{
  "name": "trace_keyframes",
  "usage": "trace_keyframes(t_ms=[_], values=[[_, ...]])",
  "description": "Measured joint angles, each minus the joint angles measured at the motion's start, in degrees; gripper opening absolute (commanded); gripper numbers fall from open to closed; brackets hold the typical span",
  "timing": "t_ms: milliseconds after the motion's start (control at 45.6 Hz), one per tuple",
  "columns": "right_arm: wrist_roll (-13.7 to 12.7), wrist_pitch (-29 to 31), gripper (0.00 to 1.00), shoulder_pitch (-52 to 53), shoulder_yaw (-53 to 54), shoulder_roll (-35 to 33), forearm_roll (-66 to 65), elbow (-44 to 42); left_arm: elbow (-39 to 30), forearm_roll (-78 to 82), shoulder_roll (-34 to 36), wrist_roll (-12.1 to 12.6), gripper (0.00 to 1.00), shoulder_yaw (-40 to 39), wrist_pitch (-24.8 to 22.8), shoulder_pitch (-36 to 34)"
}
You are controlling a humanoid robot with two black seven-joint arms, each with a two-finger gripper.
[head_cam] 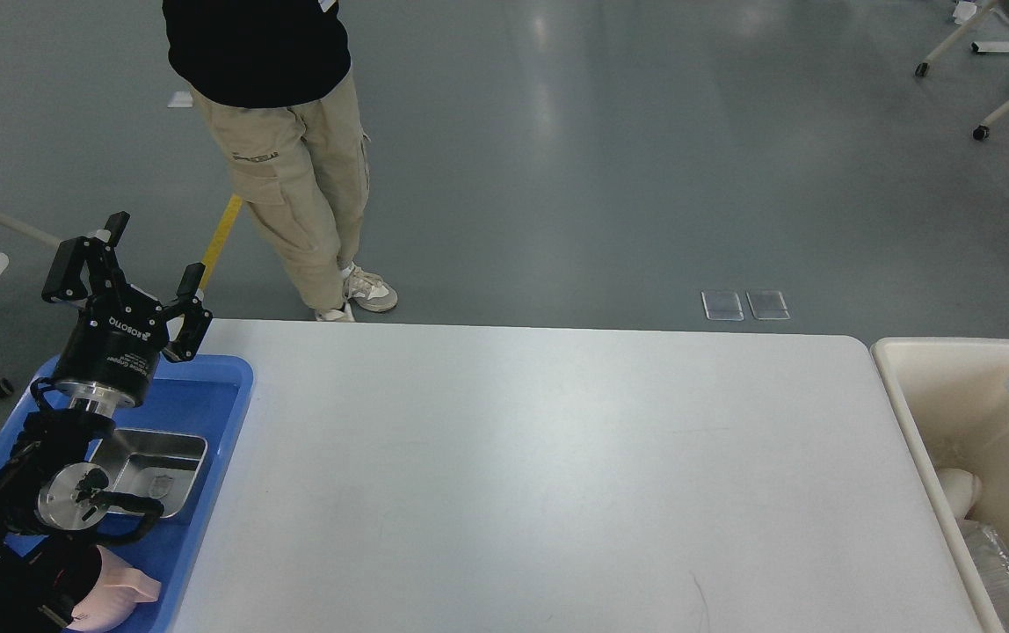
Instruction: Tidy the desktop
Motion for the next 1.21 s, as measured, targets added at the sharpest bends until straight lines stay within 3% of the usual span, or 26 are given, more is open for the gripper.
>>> trace_keyframes(t_ms=[285, 416, 438, 833, 1052, 1205], values=[[0.1, -2.8, 0.68, -0.1, 0.2, 0.3, -0.3, -0.4, 0.0, 0.0, -0.1, -0.1, 0.97, 0.0, -0.1, 0.2], [0.1, -2.9, 0.99, -0.1, 0.3, 0.3, -0.6, -1.0, 0.0, 0.0, -0.1, -0.1, 0.97, 0.2, -0.1, 0.2], [0.1, -3.1, 1.0, -0.1, 0.3, 0.4, -0.7, -1.3, 0.0, 0.0, -0.1, -0.1, 0.97, 0.2, -0.1, 0.2], [0.1, -3.8, 1.0, 3.3, 1.4, 3.3, -5.8, -4.7, 0.1, 0.2, 0.3, -0.1, 0.97, 0.9, -0.4, 0.2], [-0.4, -3.9, 1.0, 15.4, 2.1, 10.5, -14.5, -3.9, 0.1, 0.4, 0.5, -0.2, 0.97, 1.2, -0.5, 0.2], [-0.3, -4.1, 1.0, 17.6, 13.2, 15.4, -14.7, 2.9, 0.1, 0.4, 0.9, -0.2, 0.97, 1.2, -0.5, 0.1]])
